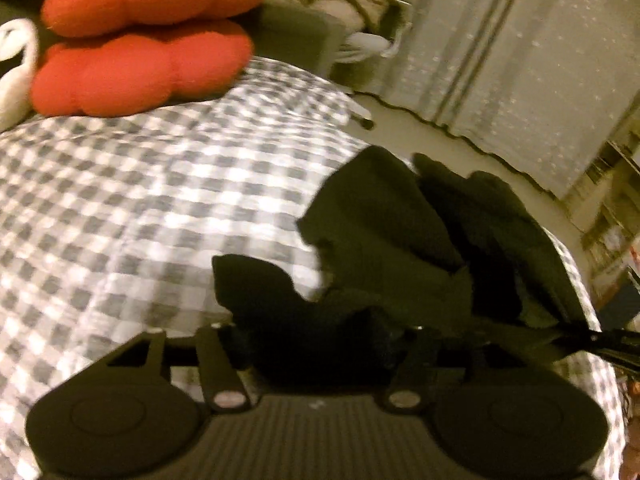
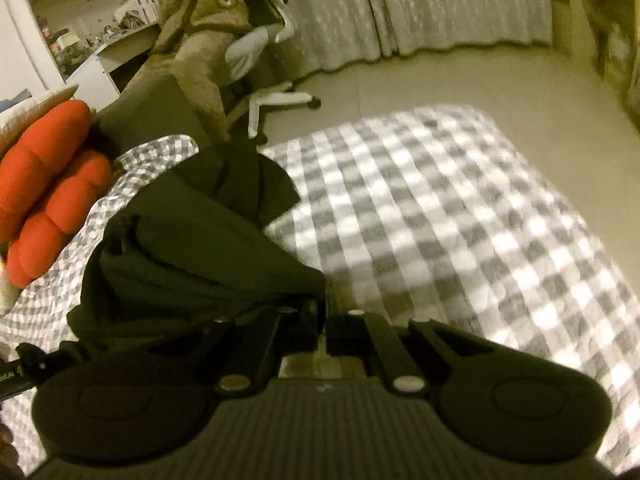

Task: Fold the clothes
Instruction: 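Grasp the black garment's edge with the left gripper while the right gripper grasps another edge, then lift the black garment up off the bed with both grippers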

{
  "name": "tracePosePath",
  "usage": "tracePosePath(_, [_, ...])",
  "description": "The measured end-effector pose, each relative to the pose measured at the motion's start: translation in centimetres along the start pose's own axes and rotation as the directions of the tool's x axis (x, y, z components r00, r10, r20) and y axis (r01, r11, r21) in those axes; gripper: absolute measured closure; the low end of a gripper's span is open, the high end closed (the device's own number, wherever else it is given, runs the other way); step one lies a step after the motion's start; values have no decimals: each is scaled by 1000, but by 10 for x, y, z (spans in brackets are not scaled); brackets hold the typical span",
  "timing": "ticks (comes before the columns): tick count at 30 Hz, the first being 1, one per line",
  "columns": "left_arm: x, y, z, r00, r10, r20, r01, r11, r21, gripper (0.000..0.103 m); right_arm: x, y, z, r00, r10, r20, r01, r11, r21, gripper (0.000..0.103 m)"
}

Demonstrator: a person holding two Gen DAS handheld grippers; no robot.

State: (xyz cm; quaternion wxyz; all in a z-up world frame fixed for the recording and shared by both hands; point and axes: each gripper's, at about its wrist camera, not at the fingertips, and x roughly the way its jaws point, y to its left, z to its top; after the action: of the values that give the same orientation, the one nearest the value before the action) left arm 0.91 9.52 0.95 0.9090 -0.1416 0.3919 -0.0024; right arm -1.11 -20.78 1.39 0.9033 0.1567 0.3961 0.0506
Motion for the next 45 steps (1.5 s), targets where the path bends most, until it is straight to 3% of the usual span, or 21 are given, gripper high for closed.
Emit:
tracePosePath(7, [-3, -10, -3, 999, -53, 2, 53, 998, 33, 43, -6, 4, -4, 1000, -6, 0, 6, 999, -33, 80])
tracePosePath(9, [-2, -13, -5, 999, -36, -6, 36, 998, 59, 44, -9, 6, -5, 1000, -19, 12, 20, 999, -51, 53])
tracePosePath(10, [-1, -14, -6, 1000, -25, -12, 26, 997, 73, 45, -10, 5, -5, 1000, -17, 22, 18, 998, -56, 51])
tracePosePath(12, [1, -18, -9, 1000, -6, -27, 9, 994, 105, 56, -12, 7, -6, 999, -7, 32, 9, 998, -67, 50])
tracePosePath(14, [-2, -20, -11, 999, 8, -33, -4, 992, 124, 85, -16, 10, -6, 999, 19, 33, -17, 997, -75, 50])
tracePosePath(16, [-6, -20, -12, 999, -25, -34, 29, 992, 121, 95, -19, 15, -8, 998, 59, 29, -57, 995, -81, 50])
tracePosePath(19, [-15, -19, -13, 987, -153, -52, 158, 983, 94, 97, -17, 26, -12, 990, 140, -21, -142, 986, -83, 50])
tracePosePath(23, [-19, -31, -22, 946, -306, -111, 318, 941, 113, 97, -15, 41, -17, 965, 247, -89, -254, 964, -79, 50])
tracePosePath(25, [-18, -39, -28, 913, -374, -163, 395, 910, 126, 97, -14, 49, -20, 947, 299, -122, -309, 948, -74, 50])
tracePosePath(29, [-8, -61, -44, 821, -487, -298, 541, 830, 137, 97, -7, 60, -25, 909, 368, -194, -383, 923, -44, 48])
tracePosePath(32, [-4, -78, -56, 790, -501, -354, 581, 797, 168, 97, -2, 66, -29, 883, 404, -240, -420, 908, -15, 48])
tracePosePath(34, [-4, -76, -54, 799, -497, -340, 571, 804, 168, 97, -1, 68, -30, 887, 387, -250, -406, 914, -25, 53])
tracePosePath(36, [-4, -74, -51, 808, -492, -325, 561, 811, 167, 96, 0, 64, -29, 896, 373, -241, -388, 922, -16, 84])
tracePosePath(39, [-3, -70, -48, 820, -485, -304, 546, 821, 166, 90, 0, 57, -27, 909, 350, -228, -360, 933, -3, 89])
tracePosePath(41, [-3, -68, -45, 828, -480, -289, 537, 828, 165, 69, 1, 52, -26, 917, 334, -219, -341, 940, 7, 90])
tracePosePath(45, [-5, -61, -41, 847, -465, -257, 511, 845, 155, 58, -6, 39, -20, 947, 281, -157, -284, 959, 3, 92])
